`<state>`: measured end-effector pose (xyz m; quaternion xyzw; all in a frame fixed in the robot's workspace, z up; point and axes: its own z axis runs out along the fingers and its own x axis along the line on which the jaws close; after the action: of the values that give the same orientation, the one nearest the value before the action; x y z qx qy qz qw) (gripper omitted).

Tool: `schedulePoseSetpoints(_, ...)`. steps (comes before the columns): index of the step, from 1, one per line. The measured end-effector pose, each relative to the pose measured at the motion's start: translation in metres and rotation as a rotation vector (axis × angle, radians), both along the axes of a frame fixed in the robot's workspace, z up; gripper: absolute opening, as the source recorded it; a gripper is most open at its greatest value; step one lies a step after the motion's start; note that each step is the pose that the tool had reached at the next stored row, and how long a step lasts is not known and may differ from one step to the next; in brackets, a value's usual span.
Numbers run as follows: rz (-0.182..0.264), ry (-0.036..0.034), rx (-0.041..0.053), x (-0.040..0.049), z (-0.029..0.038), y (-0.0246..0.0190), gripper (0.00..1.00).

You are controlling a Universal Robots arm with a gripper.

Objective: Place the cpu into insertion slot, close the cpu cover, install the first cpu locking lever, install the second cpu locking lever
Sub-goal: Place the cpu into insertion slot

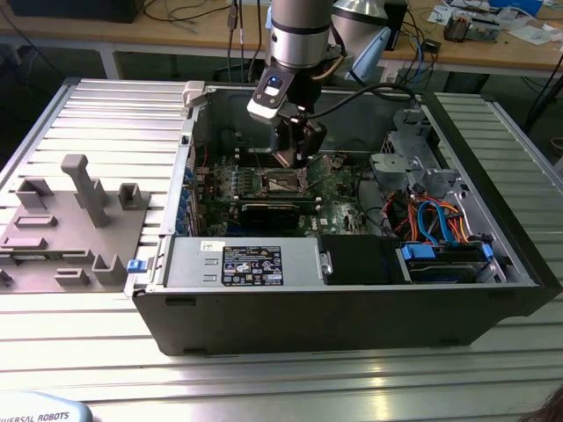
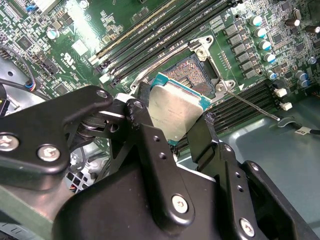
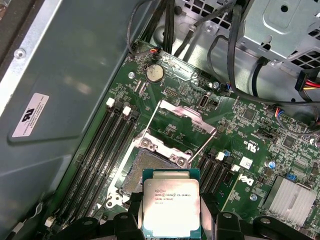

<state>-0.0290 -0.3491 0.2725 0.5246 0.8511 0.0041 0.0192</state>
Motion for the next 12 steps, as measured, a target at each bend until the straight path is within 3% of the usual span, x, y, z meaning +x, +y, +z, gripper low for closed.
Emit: schedulePoseSetpoints(12, -0.01, 0.0, 0.0, 0.0, -0.0008, 0.0, 0.54)
